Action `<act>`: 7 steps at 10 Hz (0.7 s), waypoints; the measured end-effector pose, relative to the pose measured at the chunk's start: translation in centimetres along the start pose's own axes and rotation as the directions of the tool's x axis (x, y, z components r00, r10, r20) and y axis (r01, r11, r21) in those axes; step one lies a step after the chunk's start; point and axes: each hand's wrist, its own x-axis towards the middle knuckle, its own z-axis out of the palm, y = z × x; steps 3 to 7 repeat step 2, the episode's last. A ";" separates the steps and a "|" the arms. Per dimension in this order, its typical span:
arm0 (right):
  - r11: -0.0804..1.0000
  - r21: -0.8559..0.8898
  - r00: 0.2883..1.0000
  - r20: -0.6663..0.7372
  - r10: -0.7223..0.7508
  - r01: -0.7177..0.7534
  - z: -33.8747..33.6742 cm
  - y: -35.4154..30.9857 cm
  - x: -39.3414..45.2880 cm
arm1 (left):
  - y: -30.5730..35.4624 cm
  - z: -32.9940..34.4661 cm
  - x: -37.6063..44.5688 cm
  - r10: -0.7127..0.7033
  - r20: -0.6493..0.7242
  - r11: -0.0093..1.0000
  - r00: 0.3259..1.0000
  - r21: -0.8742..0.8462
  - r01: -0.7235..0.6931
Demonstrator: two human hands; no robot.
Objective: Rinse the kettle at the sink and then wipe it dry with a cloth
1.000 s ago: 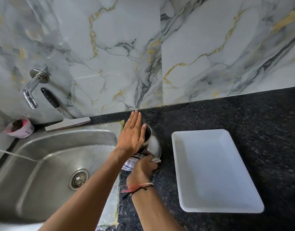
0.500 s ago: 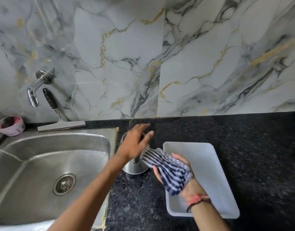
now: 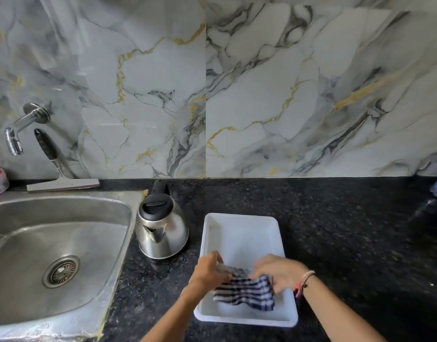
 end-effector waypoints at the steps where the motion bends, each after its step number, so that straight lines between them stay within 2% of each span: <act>1: 0.916 -0.401 0.995 -0.098 -0.027 -0.014 -0.1 0.3 0.5 | 0.5 1.7 -0.2 0.038 0.017 0.989 0.999 0.143 -0.040; 2: 0.701 -0.712 0.866 -0.327 -0.378 0.037 -1.9 -3.3 0.2 | 3.3 -0.9 0.2 0.159 -0.091 0.893 0.983 0.439 -0.103; 7: 0.701 -0.712 0.866 -0.327 -0.378 0.037 -1.9 -3.3 0.2 | 3.3 -0.9 0.2 0.159 -0.091 0.893 0.983 0.439 -0.103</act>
